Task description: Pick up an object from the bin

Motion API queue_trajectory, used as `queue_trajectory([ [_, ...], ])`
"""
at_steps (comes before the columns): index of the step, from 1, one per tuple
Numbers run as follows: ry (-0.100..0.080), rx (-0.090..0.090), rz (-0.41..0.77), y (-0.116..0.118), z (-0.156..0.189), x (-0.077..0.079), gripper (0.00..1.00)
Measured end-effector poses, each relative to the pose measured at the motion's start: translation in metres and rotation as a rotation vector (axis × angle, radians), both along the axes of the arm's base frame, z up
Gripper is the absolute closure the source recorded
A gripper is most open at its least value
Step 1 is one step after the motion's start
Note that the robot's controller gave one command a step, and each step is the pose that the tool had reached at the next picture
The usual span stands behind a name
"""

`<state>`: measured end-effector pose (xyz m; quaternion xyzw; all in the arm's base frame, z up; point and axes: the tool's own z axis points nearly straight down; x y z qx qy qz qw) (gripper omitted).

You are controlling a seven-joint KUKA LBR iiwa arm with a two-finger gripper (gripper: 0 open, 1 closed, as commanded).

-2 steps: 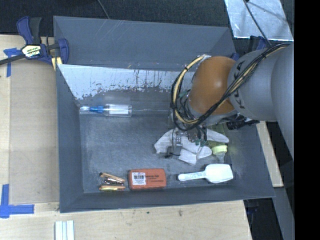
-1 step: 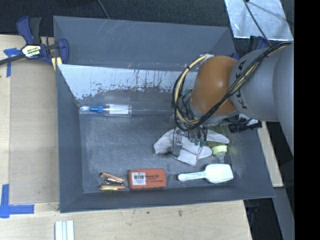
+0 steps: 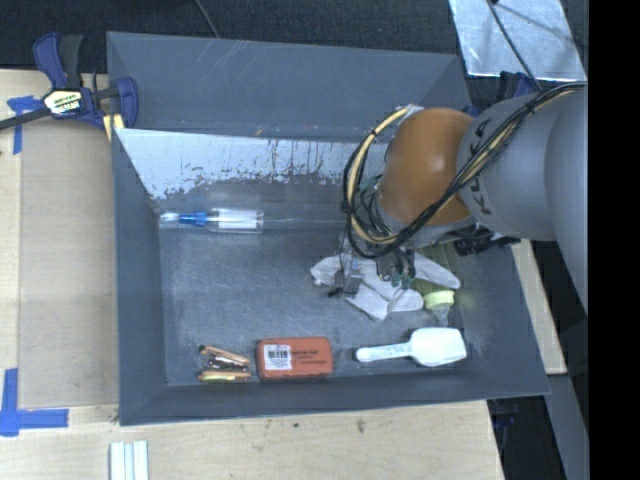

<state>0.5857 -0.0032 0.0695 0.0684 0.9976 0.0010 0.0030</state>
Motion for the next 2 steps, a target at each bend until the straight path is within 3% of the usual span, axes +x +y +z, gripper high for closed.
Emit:
queue_trajectory([
  [2,-0.001,0.0,0.0,0.0,0.0036,-0.0003,1.0],
])
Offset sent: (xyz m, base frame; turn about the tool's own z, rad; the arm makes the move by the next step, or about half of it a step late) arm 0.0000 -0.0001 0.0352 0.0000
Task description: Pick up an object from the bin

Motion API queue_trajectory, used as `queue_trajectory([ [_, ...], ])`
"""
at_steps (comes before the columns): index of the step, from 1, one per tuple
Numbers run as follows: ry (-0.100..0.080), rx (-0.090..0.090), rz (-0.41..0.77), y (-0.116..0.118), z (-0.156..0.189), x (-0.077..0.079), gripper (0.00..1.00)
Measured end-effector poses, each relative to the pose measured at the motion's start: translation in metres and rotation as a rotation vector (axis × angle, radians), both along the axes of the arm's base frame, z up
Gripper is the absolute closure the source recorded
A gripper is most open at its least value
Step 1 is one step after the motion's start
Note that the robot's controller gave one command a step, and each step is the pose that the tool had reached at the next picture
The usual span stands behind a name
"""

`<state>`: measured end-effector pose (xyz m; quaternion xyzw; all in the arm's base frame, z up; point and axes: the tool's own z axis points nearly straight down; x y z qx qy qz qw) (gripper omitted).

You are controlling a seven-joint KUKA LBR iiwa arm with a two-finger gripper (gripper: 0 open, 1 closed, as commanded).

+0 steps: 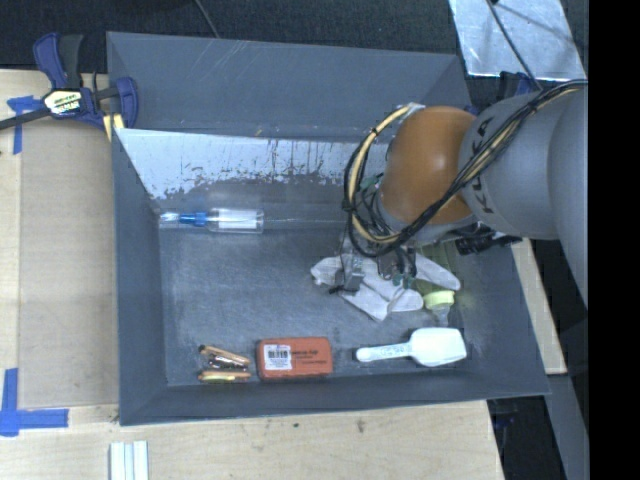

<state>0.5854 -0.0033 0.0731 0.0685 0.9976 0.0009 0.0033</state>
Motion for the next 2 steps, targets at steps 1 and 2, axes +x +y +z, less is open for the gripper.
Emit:
queue_trajectory([
  [1,0.0,-0.001,0.0,0.0,0.012,0.0,1.0],
  [2,0.004,-0.001,-0.001,-0.001,0.026,-0.001,1.0],
])
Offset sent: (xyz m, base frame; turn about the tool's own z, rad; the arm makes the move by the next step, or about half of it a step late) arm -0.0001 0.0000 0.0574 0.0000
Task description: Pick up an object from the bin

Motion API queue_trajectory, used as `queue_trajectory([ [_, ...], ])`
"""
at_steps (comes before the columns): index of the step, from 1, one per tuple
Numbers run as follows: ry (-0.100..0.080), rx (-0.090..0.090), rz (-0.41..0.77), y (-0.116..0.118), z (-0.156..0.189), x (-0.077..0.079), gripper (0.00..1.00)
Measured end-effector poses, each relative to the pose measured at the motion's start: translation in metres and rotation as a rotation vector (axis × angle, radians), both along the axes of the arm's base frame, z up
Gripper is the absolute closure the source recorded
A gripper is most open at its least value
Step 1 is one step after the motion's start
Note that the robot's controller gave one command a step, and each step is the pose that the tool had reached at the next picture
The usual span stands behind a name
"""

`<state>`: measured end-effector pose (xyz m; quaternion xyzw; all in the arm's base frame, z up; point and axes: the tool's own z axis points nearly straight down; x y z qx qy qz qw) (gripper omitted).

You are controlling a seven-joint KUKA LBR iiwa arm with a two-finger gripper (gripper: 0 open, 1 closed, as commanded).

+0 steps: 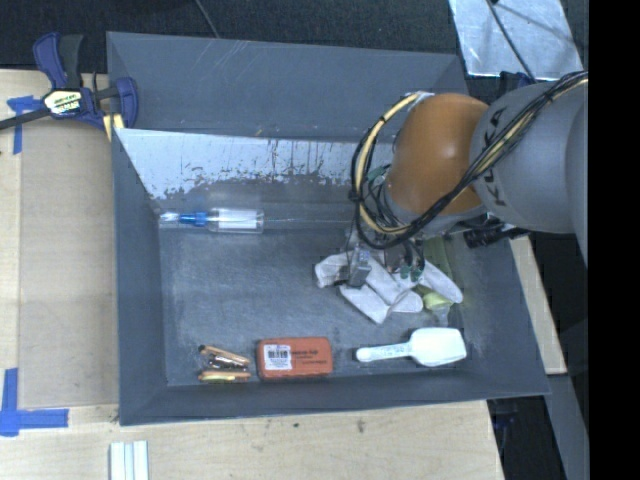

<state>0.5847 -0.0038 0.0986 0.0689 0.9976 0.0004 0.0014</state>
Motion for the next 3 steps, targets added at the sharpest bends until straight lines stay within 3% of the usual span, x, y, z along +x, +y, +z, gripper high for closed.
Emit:
queue_trajectory([
  [3,0.006,0.0,0.0,0.0,0.045,-0.001,1.0],
])
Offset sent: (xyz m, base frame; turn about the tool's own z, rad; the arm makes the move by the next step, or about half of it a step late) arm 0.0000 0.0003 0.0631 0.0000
